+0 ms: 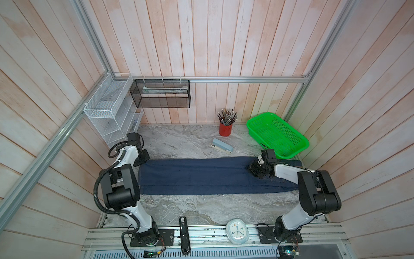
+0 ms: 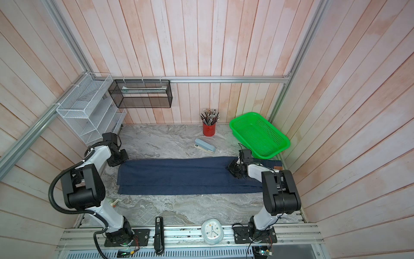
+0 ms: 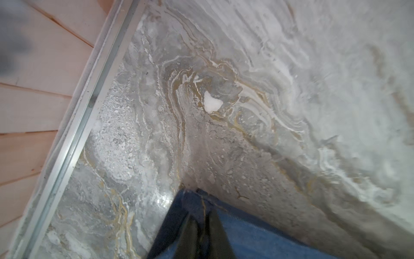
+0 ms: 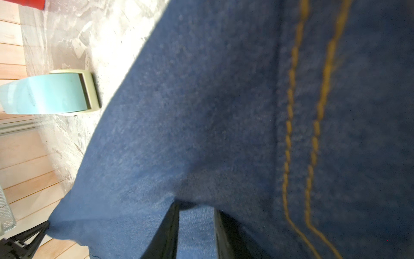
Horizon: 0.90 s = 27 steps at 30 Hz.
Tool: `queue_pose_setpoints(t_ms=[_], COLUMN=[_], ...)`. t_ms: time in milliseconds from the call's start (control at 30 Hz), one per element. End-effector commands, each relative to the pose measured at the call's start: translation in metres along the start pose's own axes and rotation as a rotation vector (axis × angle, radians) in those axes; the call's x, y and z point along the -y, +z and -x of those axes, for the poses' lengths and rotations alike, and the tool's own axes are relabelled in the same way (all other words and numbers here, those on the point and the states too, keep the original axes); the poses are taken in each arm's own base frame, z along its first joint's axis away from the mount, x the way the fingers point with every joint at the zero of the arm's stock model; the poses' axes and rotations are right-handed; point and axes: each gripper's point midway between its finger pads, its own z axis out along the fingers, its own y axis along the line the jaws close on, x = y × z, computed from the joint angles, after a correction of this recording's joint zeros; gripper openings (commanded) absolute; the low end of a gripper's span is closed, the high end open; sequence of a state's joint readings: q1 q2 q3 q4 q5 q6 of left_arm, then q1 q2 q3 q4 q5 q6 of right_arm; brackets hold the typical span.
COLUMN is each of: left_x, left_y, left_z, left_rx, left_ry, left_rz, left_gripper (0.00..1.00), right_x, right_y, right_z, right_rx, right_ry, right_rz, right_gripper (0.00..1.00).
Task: Fold and stack the trousers
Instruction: Smooth out the trousers at the center of the table.
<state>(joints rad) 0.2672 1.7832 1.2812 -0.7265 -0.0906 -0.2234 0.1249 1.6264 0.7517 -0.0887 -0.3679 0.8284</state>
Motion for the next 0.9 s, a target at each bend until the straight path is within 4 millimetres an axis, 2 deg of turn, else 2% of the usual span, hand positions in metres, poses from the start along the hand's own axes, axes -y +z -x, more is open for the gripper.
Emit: queue_pose_setpoints(t_ms=[0,67,167,233,300,367,433,500,600,700,867], left_x=[-0.008,-0.012,-0.012,-0.007,0.006,0.025,0.041,0.050,0.048,0.038,0.025], left_y=[-0.006,-0.015,-0.041,-0.062,-0.081,-0.092,-0.094,-0.090,-0.083,-0.077,-0.060], left_z=[0.006,0.007,0.012,0.011,0.003,-0.018,-0.046,-0.076,-0.110,-0.124,-0.136], left_rx=[0.013,0.021,0.059,0.085,0.099,0.088,0.040,-0.019,-0.081,-0.091,-0.119], left_ry=[-0.016,-0.033,-0.066,-0.118,-0.187,-0.290,-0.380,-0.461,-0.563,-0.648,-0.732], left_rz=[0.050,0.069,0.052,0.005,-0.098,-0.241,-0.347,-0.379,-0.348,-0.298,-0.210], left_gripper=[0.31,0.43,0.49,0.49,0.49,0.49,0.48,0.46,0.45,0.46,0.52], right_x=[0.049,0.035,0.018,0.011,0.009,0.014,0.021,0.032,0.048,0.059,0.077], right_y=[0.000,-0.008,-0.024,-0.039,-0.054,-0.068,-0.078,-0.085,-0.088,-0.089,-0.091], right_z=[-0.023,-0.022,-0.019,-0.020,-0.024,-0.032,-0.041,-0.053,-0.070,-0.076,-0.066], right_rx=[-0.061,-0.047,-0.013,0.011,0.029,0.045,0.057,0.056,0.043,0.050,0.101], right_ry=[0.025,-0.008,-0.048,-0.054,-0.030,0.012,0.068,0.130,0.205,0.243,0.300], right_rz=[-0.212,-0.200,-0.197,-0.195,-0.187,-0.189,-0.183,-0.184,-0.193,-0.207,-0.236], right_gripper=[0.34,0.37,0.43,0.46,0.48,0.49,0.50,0.50,0.50,0.50,0.50])
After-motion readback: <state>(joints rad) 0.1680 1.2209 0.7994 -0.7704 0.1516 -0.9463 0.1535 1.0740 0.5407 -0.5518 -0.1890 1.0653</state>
